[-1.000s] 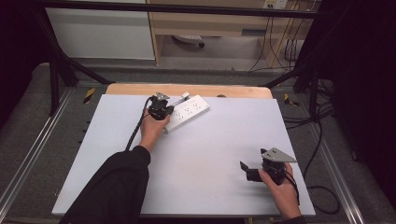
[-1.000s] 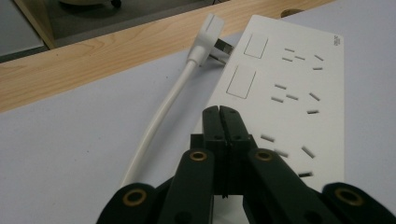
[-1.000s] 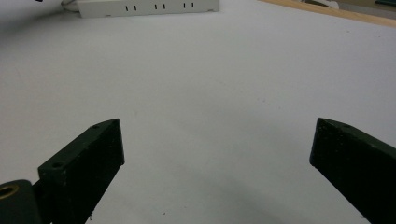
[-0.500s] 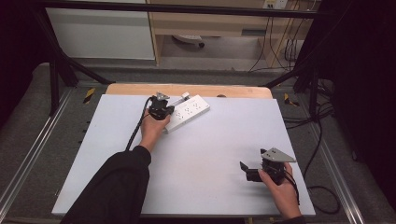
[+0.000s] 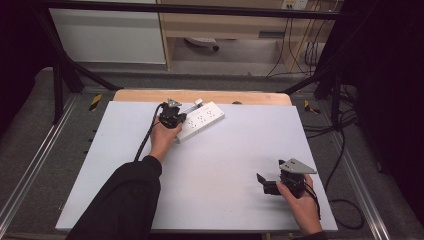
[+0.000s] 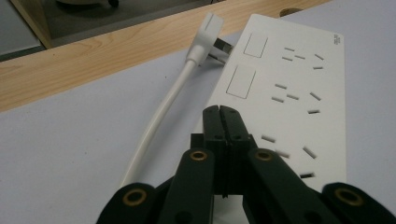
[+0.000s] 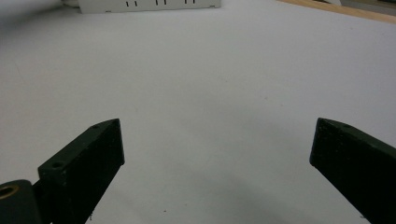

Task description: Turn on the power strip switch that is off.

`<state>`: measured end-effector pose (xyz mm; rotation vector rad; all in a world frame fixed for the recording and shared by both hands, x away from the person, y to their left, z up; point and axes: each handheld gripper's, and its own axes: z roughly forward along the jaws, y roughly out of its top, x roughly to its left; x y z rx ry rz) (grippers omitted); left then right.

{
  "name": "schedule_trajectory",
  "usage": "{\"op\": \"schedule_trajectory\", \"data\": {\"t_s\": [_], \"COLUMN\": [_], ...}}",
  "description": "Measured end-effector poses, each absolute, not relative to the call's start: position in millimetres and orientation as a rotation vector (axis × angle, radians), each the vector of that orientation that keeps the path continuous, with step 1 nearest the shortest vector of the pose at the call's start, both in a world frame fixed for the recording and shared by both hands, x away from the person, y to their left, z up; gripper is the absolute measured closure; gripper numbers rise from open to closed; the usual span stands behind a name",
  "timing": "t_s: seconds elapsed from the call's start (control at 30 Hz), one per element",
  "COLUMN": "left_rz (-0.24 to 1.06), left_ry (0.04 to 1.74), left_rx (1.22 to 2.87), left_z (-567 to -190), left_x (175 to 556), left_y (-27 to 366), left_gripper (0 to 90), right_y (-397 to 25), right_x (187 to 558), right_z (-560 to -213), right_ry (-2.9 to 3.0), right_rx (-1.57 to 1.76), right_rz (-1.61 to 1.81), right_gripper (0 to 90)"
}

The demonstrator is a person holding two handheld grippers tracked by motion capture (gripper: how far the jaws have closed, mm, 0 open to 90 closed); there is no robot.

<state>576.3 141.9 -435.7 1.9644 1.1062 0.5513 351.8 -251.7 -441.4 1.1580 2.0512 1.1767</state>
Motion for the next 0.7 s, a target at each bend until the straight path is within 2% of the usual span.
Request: {"op": "schedule_trajectory", "data": {"t_s": [0.7], "left_rz": [0.528], "left_ry": [1.11], "left_rx": [1.946], "left_z": [-438.4], "left_x": [577.3], "left_y": [144.0], "left_gripper": [90.0], "right_y": [-251.4], "right_x": [352.5], "right_z": [-442.4], "right_ry": [2.059], "right_rx": [1.156], "right_rz": [1.174], "right_gripper": [3.4]}}
